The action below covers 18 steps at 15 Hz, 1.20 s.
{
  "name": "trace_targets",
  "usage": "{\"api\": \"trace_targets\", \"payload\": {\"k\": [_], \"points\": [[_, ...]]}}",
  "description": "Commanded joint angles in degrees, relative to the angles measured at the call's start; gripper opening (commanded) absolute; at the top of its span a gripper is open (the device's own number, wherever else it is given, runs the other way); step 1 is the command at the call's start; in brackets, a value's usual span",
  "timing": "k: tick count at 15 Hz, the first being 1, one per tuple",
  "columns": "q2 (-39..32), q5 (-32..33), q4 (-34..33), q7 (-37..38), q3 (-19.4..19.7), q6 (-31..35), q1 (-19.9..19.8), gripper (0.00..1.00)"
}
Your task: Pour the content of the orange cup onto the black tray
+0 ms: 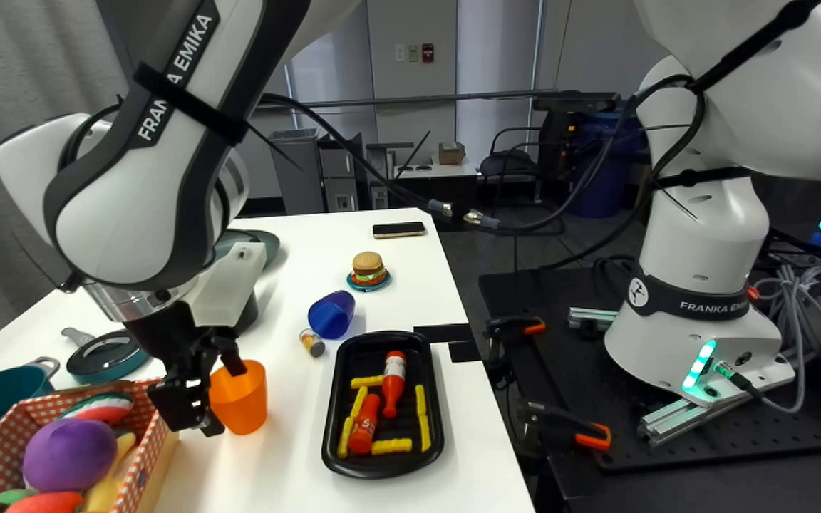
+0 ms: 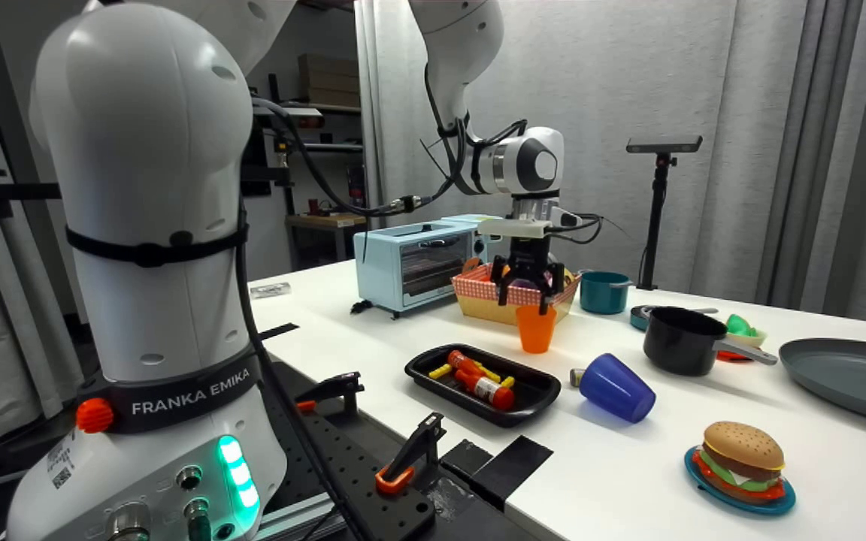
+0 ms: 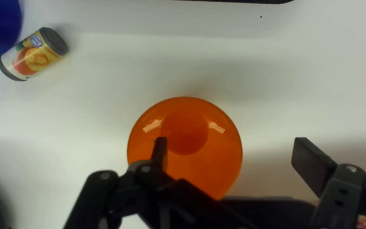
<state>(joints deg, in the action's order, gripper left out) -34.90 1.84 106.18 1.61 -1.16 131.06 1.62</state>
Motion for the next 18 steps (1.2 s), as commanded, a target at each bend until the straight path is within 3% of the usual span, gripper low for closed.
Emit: {"api": "trace_targets", "payload": {"k": [1,9,18], "points": [[3.07,-1.75,1.56,0.58,0.17,0.64,-0.66,1.0],[10.8,-2.31,6.34,0.81,0.94,0.18,-1.92,1.0],[24.02,-2.44,18.93,2.01,2.12,-0.24,-2.5,1.0]]}}
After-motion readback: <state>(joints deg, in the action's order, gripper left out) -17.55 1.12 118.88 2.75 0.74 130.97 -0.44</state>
